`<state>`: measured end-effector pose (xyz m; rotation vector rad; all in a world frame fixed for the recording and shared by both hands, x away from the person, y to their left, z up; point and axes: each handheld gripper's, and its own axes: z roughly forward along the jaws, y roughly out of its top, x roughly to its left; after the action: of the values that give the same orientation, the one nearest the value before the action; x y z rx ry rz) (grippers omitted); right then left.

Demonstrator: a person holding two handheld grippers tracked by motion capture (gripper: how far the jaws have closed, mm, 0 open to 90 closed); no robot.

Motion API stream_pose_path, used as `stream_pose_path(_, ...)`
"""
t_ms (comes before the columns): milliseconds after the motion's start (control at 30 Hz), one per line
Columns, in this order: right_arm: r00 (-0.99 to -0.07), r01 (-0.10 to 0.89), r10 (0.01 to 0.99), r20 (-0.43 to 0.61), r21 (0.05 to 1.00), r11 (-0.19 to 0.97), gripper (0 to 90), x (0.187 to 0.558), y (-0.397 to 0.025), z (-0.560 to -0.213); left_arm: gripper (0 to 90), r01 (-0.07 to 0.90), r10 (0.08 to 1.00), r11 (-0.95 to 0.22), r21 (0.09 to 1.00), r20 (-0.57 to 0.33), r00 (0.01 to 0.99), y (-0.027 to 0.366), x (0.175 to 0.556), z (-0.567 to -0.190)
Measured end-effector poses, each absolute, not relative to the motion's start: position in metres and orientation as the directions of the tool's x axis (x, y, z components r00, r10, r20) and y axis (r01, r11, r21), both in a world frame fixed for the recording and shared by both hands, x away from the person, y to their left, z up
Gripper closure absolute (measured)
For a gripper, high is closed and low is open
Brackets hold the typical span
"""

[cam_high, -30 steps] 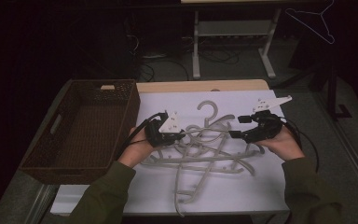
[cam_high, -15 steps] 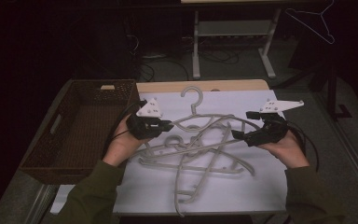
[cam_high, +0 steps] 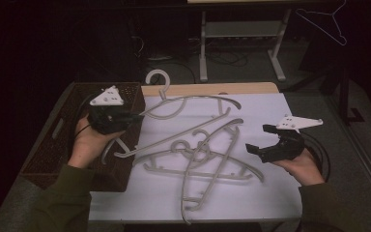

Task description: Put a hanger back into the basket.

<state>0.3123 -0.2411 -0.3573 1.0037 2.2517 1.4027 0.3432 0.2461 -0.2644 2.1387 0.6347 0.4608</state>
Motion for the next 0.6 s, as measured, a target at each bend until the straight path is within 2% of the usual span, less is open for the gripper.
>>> stream_pose_path(300,-0.68,0.41,0.725,0.113,0.878,0.248,1.1,0.301,-0.251,-0.368,83.0,0.318,0.666,-0.497,0.807,0.119,0.737,0.302,0.34,-0.255)
stream_pose_path(600,-0.662,0.42,0.742,0.106,0.872,0.25,1.1,0.302,-0.255,-0.37,83.0,0.401,0.78,-0.432,0.808,0.112,0.615,0.376,0.341,-0.258)
